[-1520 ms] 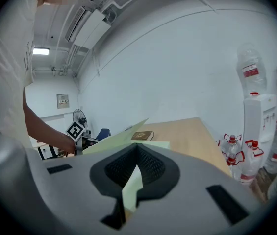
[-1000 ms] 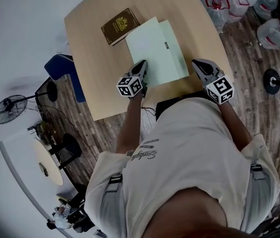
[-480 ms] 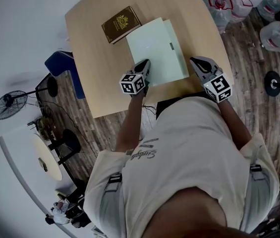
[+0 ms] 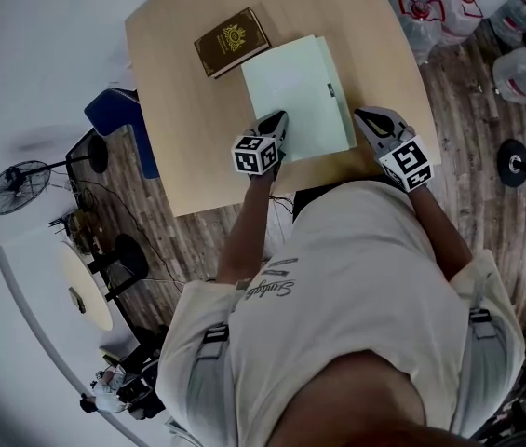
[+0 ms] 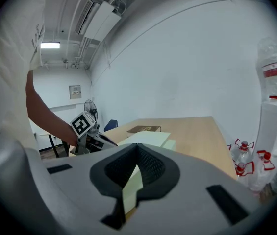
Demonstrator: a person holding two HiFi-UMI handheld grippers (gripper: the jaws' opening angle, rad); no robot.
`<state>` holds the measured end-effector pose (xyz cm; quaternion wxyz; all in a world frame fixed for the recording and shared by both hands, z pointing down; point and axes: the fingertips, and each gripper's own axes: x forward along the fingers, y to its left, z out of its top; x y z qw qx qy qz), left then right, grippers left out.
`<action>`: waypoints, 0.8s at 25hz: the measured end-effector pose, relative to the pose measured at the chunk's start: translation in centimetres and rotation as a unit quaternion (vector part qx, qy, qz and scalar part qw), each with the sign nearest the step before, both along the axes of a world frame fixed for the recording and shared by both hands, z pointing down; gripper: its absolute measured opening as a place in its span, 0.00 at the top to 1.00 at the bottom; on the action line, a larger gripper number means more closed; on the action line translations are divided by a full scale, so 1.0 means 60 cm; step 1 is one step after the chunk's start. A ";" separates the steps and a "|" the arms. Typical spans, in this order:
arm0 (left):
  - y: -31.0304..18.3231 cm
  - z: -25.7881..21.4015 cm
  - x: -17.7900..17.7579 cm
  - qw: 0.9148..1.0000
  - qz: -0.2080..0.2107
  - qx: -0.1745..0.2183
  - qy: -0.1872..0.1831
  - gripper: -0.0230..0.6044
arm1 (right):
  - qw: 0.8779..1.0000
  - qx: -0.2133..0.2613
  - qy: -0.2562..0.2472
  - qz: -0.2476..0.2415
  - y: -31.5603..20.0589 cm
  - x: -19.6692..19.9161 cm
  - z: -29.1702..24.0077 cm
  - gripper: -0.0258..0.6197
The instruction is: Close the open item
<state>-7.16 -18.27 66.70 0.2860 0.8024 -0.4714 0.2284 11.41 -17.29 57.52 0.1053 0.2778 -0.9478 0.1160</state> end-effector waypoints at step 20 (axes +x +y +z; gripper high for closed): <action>0.000 0.029 0.032 0.995 0.061 -0.027 -0.070 0.94 | 1.000 -0.021 0.003 0.009 0.010 0.014 0.023 0.97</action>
